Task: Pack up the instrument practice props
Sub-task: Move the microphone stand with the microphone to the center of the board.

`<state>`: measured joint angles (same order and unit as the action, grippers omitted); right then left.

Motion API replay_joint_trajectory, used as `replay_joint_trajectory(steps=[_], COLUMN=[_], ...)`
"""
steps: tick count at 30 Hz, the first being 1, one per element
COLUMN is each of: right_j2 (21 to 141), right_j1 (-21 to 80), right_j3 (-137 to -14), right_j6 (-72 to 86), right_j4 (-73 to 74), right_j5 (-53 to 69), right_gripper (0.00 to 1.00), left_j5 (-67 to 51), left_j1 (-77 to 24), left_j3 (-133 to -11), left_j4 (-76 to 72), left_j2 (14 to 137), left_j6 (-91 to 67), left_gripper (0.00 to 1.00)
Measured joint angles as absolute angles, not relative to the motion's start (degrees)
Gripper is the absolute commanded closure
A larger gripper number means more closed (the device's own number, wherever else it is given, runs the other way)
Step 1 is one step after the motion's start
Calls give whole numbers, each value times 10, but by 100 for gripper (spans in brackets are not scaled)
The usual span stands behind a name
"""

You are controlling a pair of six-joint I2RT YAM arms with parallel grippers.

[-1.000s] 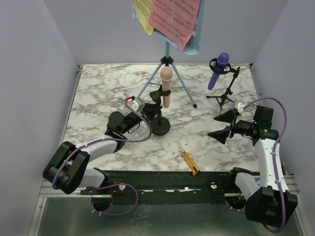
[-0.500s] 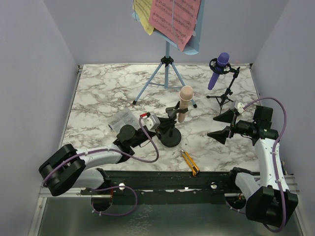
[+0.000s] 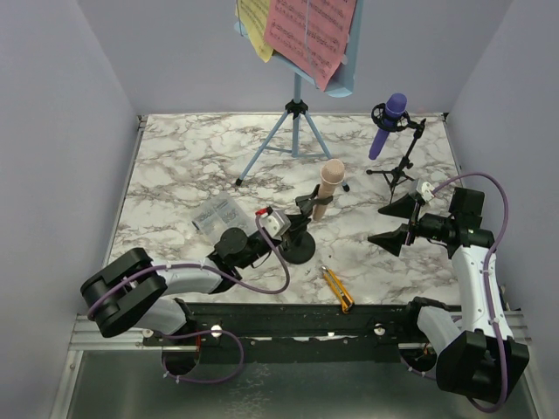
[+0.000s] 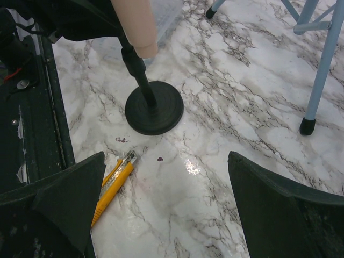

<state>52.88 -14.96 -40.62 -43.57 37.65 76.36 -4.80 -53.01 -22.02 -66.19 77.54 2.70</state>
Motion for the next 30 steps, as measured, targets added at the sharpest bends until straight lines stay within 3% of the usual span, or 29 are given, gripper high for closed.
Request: replay_joint_trajectory(steps=[5, 9, 15, 18, 22, 30], right_j2=[531, 533, 533, 534, 533, 547], right_j1=[-150, -150, -149, -150, -149, -150], right_j3=[-406, -406, -406, -406, -406, -413], right_j6=[-435, -435, -436, -436, -442, -530], right_j4=[376, 376, 376, 376, 378, 448], right_j5=[764, 764, 763, 762, 761, 794], right_gripper=[0, 0, 0, 0, 0, 0], left_j5=[-37, -29, -20, -18, -16, -8], left_j1=[-531, -531, -534, -534, -534, -534], left_j3=[-197, -169, -128, -108, -100, -121], left_j4=[-687, -703, -707, -701, -656, -440], left_j2=[769, 749, 701, 662, 587, 404], left_j6=[13, -10, -42, -60, -83, -142], left_gripper=[85, 57, 30, 11, 1, 1])
